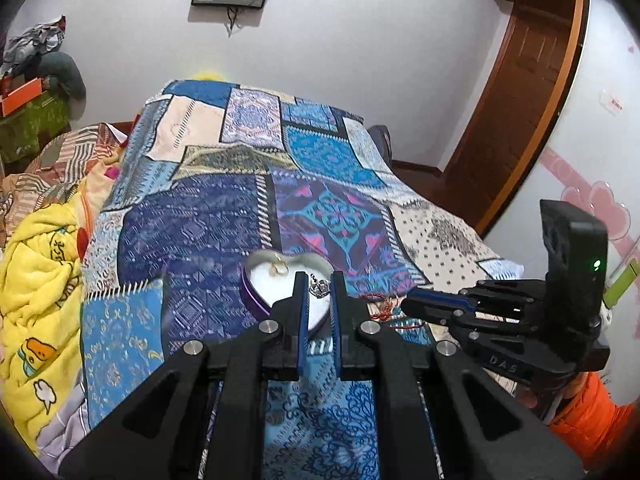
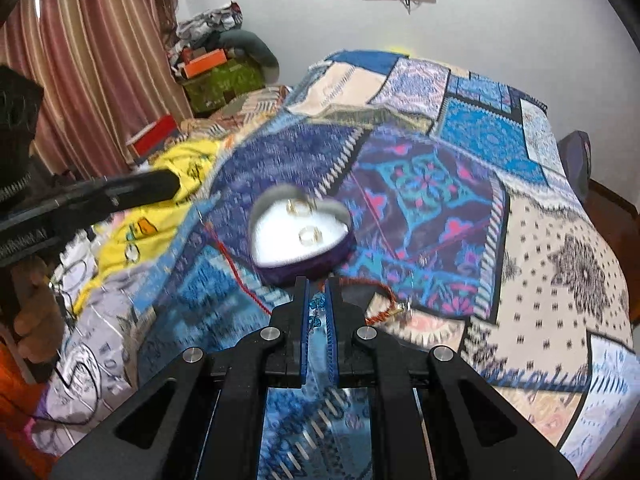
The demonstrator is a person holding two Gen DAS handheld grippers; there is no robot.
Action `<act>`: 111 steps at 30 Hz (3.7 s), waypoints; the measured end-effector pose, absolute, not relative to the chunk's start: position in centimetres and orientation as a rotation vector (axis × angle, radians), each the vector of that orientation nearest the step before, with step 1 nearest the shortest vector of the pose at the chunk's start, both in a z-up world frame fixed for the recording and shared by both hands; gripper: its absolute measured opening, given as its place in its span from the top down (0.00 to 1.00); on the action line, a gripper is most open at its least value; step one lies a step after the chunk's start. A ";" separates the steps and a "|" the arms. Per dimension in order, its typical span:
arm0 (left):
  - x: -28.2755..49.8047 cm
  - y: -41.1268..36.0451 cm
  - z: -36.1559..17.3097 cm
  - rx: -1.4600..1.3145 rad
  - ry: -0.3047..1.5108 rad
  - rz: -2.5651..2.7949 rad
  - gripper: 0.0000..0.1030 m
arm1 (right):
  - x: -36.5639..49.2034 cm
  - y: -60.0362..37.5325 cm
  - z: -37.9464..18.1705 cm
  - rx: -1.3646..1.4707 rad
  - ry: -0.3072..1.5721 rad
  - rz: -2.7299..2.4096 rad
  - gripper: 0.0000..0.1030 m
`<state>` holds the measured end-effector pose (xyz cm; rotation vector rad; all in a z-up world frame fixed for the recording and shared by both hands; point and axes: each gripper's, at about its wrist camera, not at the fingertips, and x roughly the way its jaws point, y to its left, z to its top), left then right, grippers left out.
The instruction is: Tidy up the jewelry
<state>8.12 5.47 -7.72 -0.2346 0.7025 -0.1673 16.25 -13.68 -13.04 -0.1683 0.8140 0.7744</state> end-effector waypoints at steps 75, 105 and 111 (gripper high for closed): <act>15.6 6.8 -14.5 -0.216 0.848 -0.181 0.92 | 22.6 -7.2 -16.6 -0.145 0.898 0.821 0.93; 12.3 8.3 -11.7 -0.193 0.787 -0.094 0.81 | 20.8 -8.1 -15.0 -0.152 0.882 0.802 0.74; 11.5 8.1 -10.7 -0.186 0.772 -0.086 0.78 | 20.4 -10.5 -13.0 -0.158 0.823 0.733 0.73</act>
